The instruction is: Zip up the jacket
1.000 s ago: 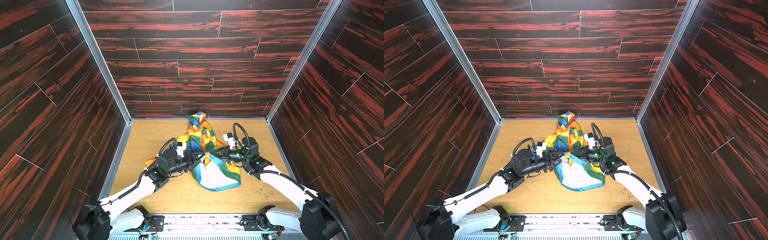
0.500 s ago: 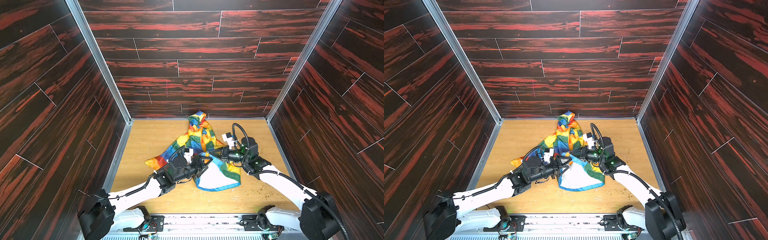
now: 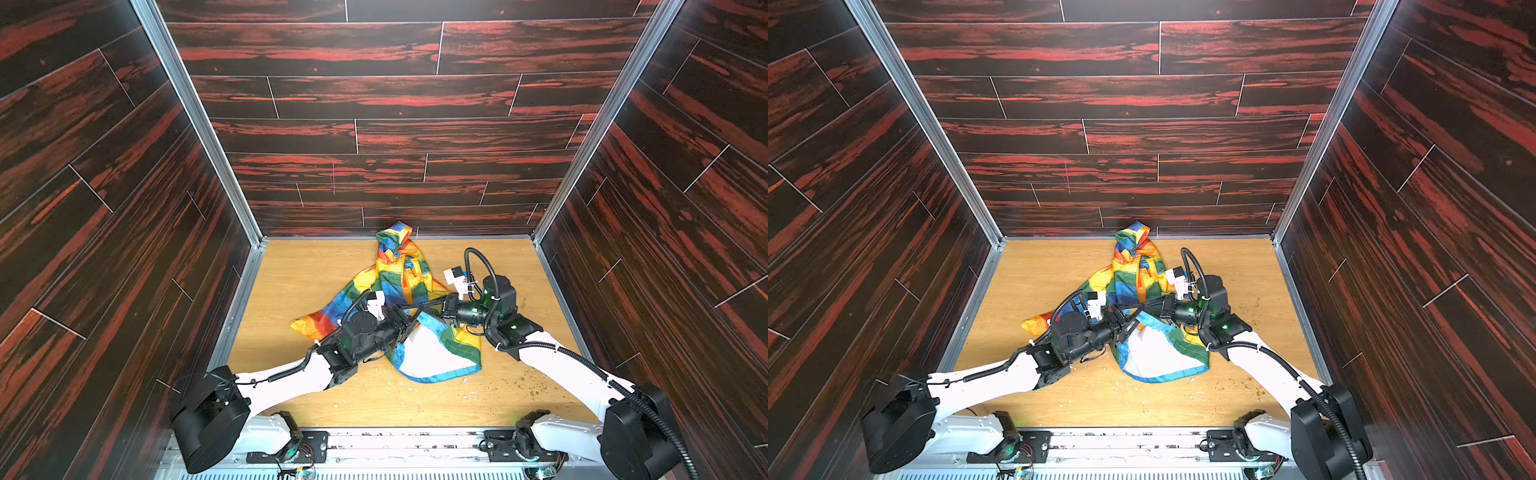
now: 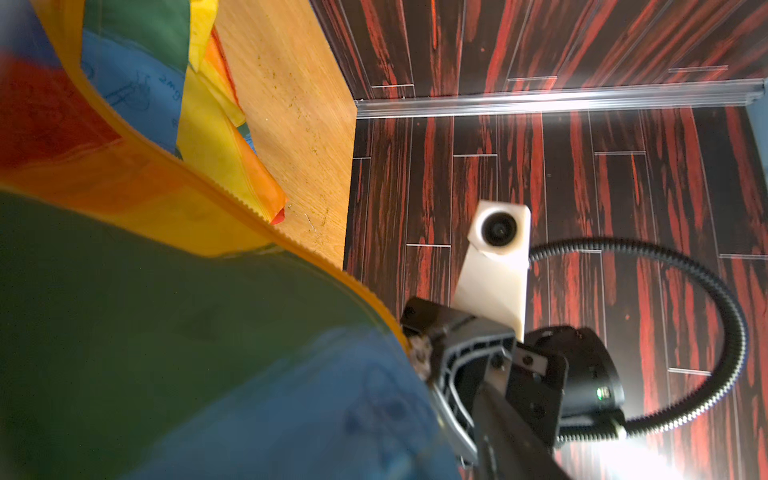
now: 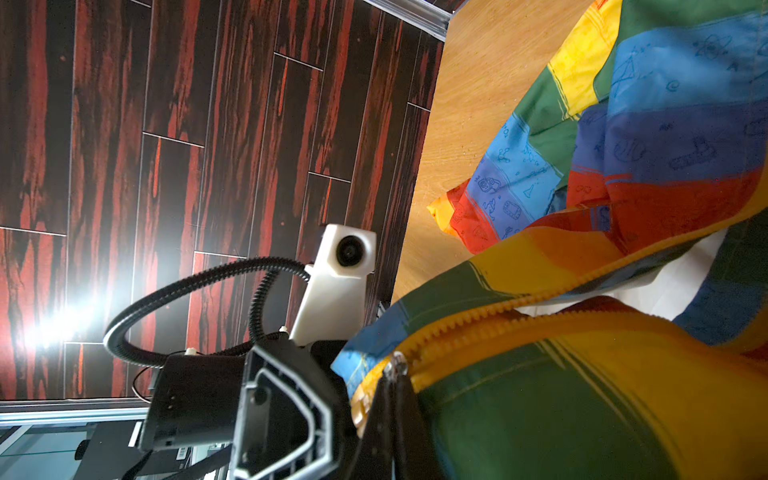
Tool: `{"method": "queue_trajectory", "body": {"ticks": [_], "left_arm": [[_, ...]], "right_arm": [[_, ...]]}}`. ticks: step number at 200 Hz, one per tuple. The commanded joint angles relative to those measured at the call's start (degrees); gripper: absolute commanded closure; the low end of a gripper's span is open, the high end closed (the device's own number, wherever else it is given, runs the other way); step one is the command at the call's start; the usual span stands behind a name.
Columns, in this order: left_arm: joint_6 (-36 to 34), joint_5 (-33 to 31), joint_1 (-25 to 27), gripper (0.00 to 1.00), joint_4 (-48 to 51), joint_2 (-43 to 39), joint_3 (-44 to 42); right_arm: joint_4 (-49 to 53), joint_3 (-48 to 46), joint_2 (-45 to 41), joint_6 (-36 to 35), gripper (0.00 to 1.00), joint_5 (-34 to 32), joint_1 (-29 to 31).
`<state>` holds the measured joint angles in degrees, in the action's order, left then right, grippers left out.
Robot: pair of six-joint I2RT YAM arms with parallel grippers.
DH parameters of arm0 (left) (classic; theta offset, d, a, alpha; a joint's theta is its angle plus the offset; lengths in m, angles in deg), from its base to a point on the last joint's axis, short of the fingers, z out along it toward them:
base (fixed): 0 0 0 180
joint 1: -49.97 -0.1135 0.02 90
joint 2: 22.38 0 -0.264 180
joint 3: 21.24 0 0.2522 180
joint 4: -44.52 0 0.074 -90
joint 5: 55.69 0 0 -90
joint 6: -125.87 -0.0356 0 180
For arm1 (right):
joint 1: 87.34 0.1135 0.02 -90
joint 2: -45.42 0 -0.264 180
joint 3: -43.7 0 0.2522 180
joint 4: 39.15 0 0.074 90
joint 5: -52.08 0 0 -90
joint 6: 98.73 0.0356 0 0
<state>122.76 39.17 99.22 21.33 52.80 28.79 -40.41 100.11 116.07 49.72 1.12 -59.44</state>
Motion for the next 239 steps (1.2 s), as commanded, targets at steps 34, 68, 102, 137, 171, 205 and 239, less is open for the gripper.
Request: {"method": "queue_trajectory", "body": {"ticks": [34, 68, 102, 137, 171, 205, 239], "left_arm": [[-0.98, -3.26, 0.23, 0.52, -1.63, -3.26, -1.81], [-1.44, -3.45, 0.23, 0.61, -1.18, -4.07, -2.22], [-1.49, -2.84, 0.23, 0.73, -1.17, -3.63, -1.91], [-1.33, -3.1, 0.21, 0.94, -1.18, -3.74, -2.79], [-1.26, -6.53, -0.27, 1.0, 7.23, -9.07, -7.46], [-4.21, -7.87, -2.77, 1.0, 29.44, -20.29, -11.32], [-4.51, -5.45, -6.03, 1.0, 36.69, -27.58, -15.32]], "right_arm": [[-0.79, -1.08, -2.27, 0.34, 1.0, 0.6, 0.22], [-0.8, -0.99, -2.2, 0.36, 1.0, 0.6, 0.18], [-0.79, -0.99, -2.19, 0.34, 1.0, 0.67, 0.22], [1.76, -0.29, -2.27, -1.52, 1.0, 0.35, 0.08], [13.02, 4.52, -1.18, -9.53, 0.61, -4.28, -3.95], [24.58, 12.84, 8.74, -20.48, 0.39, -15.44, -6.01], [24.52, 19.54, 22.04, -23.73, 0.36, -21.68, -6.63]]}}
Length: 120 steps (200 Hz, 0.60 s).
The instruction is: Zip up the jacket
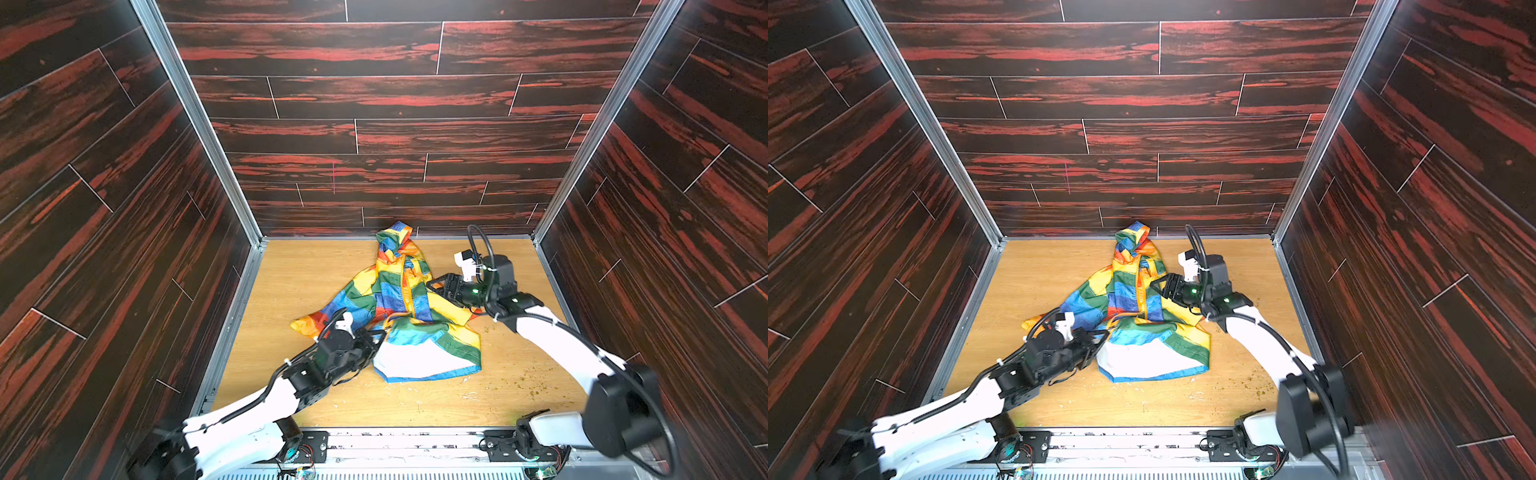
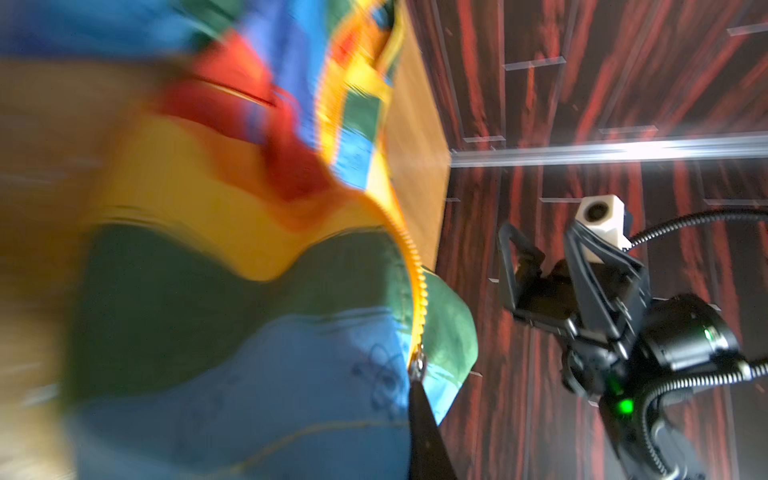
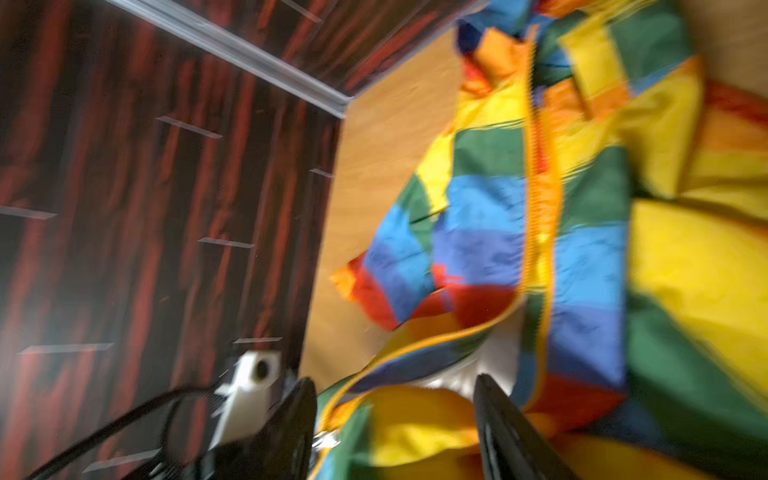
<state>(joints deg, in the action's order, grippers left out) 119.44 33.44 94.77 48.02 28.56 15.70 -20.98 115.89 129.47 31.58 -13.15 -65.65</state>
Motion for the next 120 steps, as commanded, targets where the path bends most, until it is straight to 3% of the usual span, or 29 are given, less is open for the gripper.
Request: {"method": "queue_trajectory", "body": {"ticks": [1, 56, 120], "left_arm": [[-1.2, 0.35, -1.65, 1.0, 10.09, -3.41, -2.24], [-3.81, 7.72, -2.87, 1.0, 8.21, 2.29, -1.73], [-1.86, 9.7, -2.96, 1.0, 0.58, 6.74, -3.22]], "right_arm": [[5.09, 4.04, 9.19, -5.68, 0.36, -7.52, -0.42], [6.5, 21.55, 29.04, -6.53, 0.34, -9.96, -0.42], [15.57, 43.94, 47.35, -6.59, 0.34, -13.28, 0.09]]}}
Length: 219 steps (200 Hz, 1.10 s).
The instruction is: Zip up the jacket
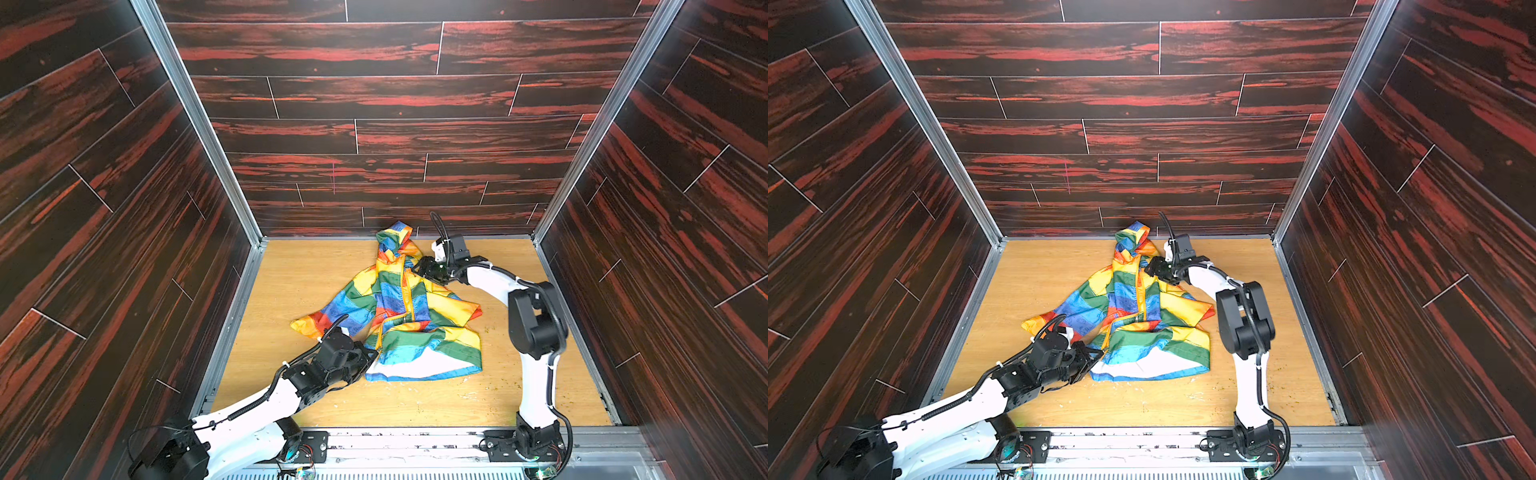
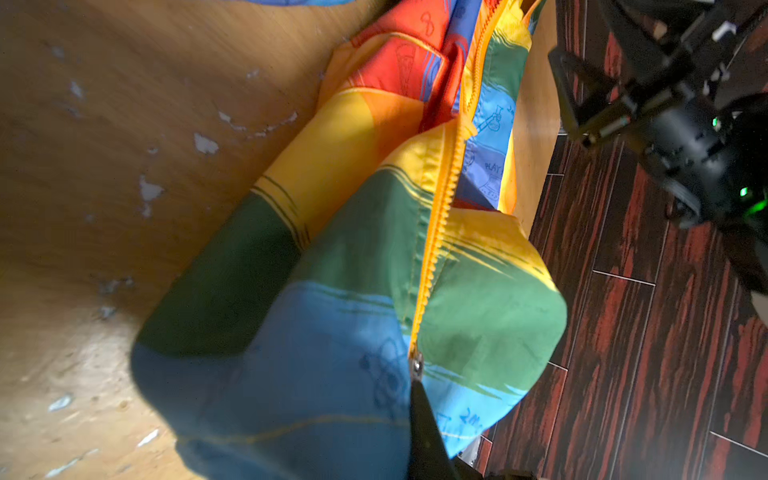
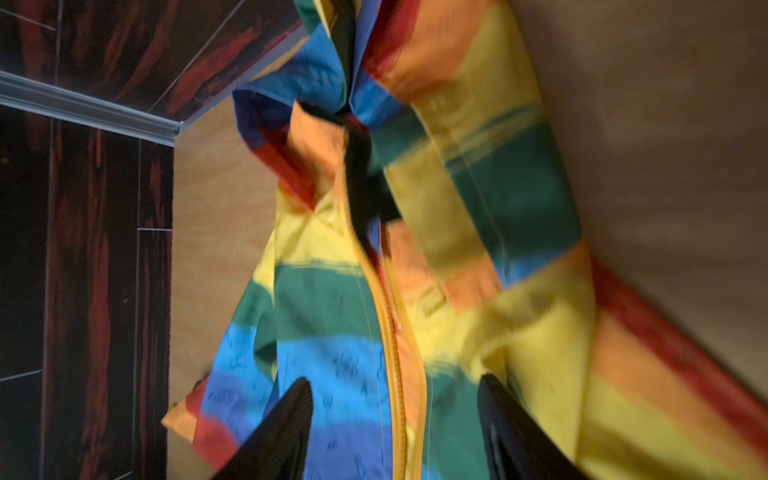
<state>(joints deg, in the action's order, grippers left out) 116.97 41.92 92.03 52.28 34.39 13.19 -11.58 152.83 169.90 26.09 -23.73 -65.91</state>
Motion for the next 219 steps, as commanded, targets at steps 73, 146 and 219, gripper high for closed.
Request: {"method": "queue_trajectory", "body": {"ticks": [73, 146, 219], "left_arm": [[1.87, 1.42, -0.85, 1.0, -4.95, 0.42, -2.53], [1.44, 2.53, -4.32, 1.0, -2.98, -2.6, -4.32], [-9.6, 5.17, -14.6, 1.0, 10.39, -2.74, 1.91]], "right_arm": [[20.67, 29.11, 21.56, -2.63, 0.34, -15.54, 1.95], [25.47, 41.54, 31.04, -0.14, 0.8, -12.68, -0.02], [6.9, 11.43, 13.61, 3.31, 1.0, -4.33, -8.58]]}}
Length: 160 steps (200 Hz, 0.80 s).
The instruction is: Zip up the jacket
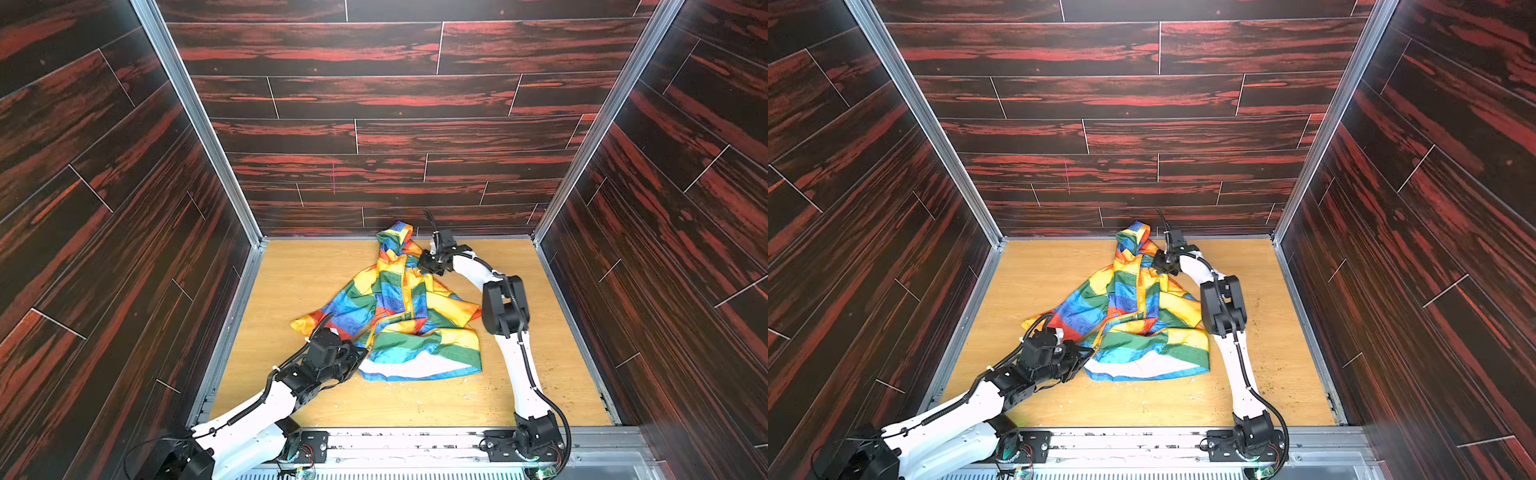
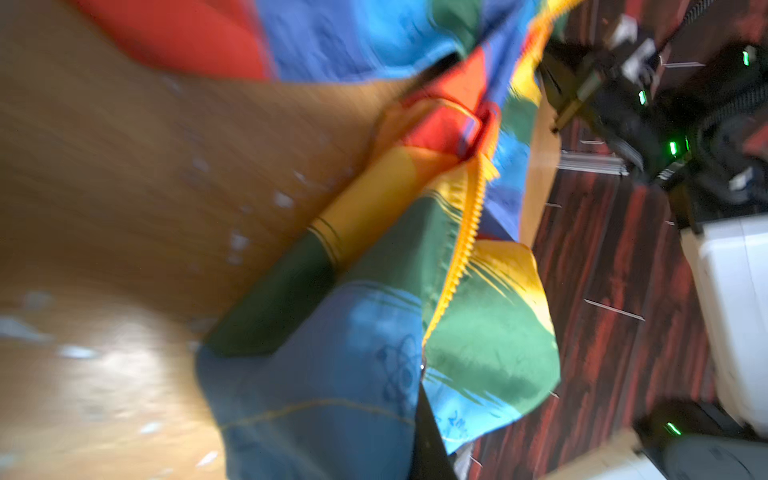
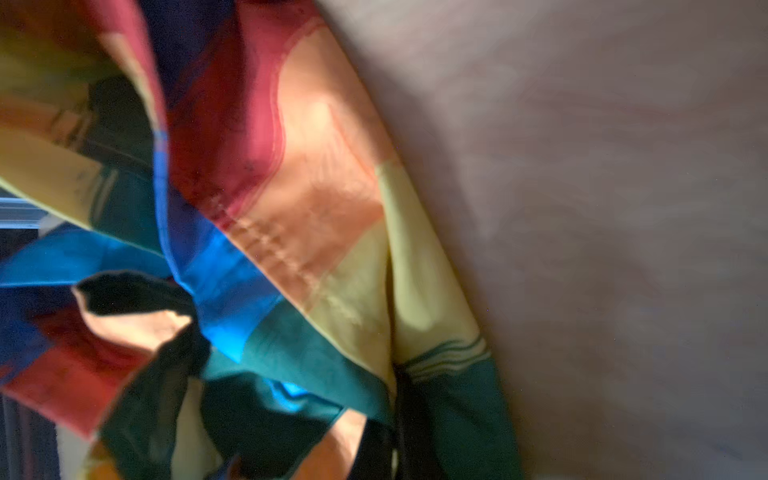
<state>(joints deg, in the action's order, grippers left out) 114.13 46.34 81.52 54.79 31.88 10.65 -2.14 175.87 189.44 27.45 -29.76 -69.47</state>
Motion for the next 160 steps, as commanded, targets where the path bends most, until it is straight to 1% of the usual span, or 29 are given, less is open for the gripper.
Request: {"method": "queue_trajectory", "body": {"ticks": [1, 22, 45, 63, 67, 89, 108, 122, 132, 146, 160], "left_arm": [[-7.04, 0.78, -4.33, 1.0, 8.1, -0.13, 4.63], [-13.35, 1.85, -8.92, 1.0, 11.36, 4.68, 10.01], [-20.41, 3.22, -12.25, 1.0, 13.6, 13.71, 19.32], [-26.51, 3.27, -14.64, 1.0, 17.12, 21.74, 29.09], [-27.88, 3.14, -15.2, 1.0, 18.04, 23.49, 31.49], [-35.06, 3.48, -18.22, 1.0, 22.36, 33.32, 45.15], [-41.7, 3.52, -20.34, 1.0, 28.33, 41.98, 60.34], [-45.91, 3.36, -21.08, 1.0, 34.61, 48.65, 72.69], [-48.59, 2.8, -21.19, 1.0, 38.68, 52.37, 79.84], [-51.01, 2.16, -21.26, 1.0, 41.38, 55.99, 87.05], [-52.38, 3.42, -21.27, 1.0, 43.85, 57.82, 90.94]], "right_arm": [[-2.83, -12.14, -6.25, 1.96, 1.0, 1.83, -5.25], [-8.43, -22.33, -12.51, 2.97, 1.0, 5.07, -9.81], [-13.95, -32.28, -18.54, 3.91, 1.0, 8.78, -14.85], [-18.59, -40.07, -22.69, 5.39, 1.0, 11.25, -18.36], [-19.73, -41.56, -23.79, 5.82, 1.0, 13.56, -19.09], [-26.67, -52.11, -29.08, 8.66, 1.0, 17.92, -21.92], [-32.67, -61.0, -33.4, 11.8, 1.0, 20.18, -22.1], [-40.6, -68.73, -36.67, 16.72, 1.0, 22.14, -21.66], [-46.3, -75.26, -38.95, 20.78, 1.0, 22.45, -20.76], [-53.55, -82.76, -42.05, 25.19, 1.0, 21.64, -18.72], [-58.66, -88.41, -44.45, 28.32, 1.0, 20.37, -15.96]]}}
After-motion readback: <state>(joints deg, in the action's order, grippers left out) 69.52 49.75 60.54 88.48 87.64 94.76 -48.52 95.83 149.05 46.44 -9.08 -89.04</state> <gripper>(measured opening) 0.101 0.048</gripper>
